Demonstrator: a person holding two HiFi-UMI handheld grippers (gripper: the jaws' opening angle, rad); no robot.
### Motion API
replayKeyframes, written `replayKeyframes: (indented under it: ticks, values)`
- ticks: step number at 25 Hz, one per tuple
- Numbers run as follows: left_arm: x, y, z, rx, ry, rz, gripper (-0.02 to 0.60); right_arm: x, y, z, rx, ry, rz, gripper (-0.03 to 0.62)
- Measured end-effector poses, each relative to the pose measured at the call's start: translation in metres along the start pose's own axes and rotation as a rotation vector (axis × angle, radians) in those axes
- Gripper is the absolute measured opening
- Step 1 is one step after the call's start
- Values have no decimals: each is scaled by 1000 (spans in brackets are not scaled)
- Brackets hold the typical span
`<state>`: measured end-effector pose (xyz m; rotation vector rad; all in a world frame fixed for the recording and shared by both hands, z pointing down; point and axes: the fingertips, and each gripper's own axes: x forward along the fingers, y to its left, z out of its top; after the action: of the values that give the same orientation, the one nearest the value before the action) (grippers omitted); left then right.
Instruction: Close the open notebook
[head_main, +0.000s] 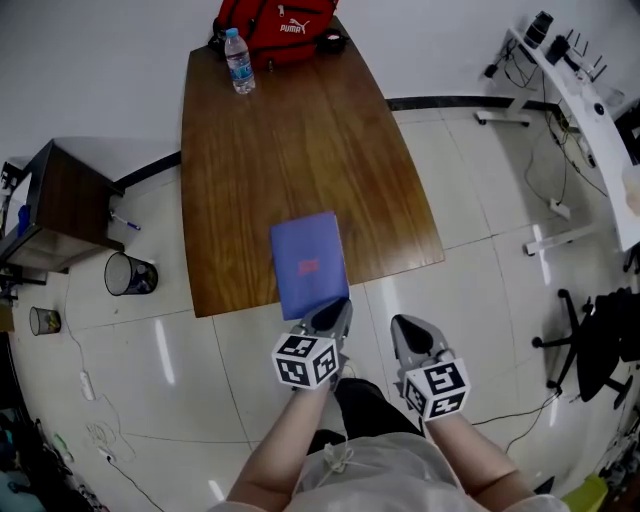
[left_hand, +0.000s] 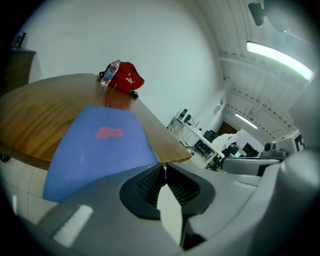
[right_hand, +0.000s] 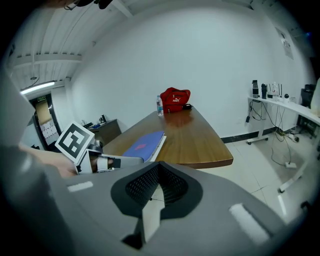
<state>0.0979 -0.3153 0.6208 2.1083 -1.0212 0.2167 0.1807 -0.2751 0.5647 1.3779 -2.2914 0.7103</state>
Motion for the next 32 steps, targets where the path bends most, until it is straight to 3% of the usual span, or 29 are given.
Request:
replayKeyframes:
  ticks: [5,10,13,19,24,32]
  values:
    - [14,-3,-11,-1,-2,-2,32,-3,-19,-14,15,12,-31,8]
    - [-10,-14,0,33,-57,-22,60,-9,-21,-21,15,3,-52,8]
    - [-50,-19,11,124,-94,16,56,-17,-3,-11,-12,-45,-39,8]
    - [-144,-46,42,375,-241,165,32,-61,37,16,-98,-153,-26,8]
    - [-227,-75,45,454,-366,205,6,-109,83,17,-138,-217,4,8]
    - [-371,-125,17,608,-548,297,6,-193,164,-12,-190,-292,21,8]
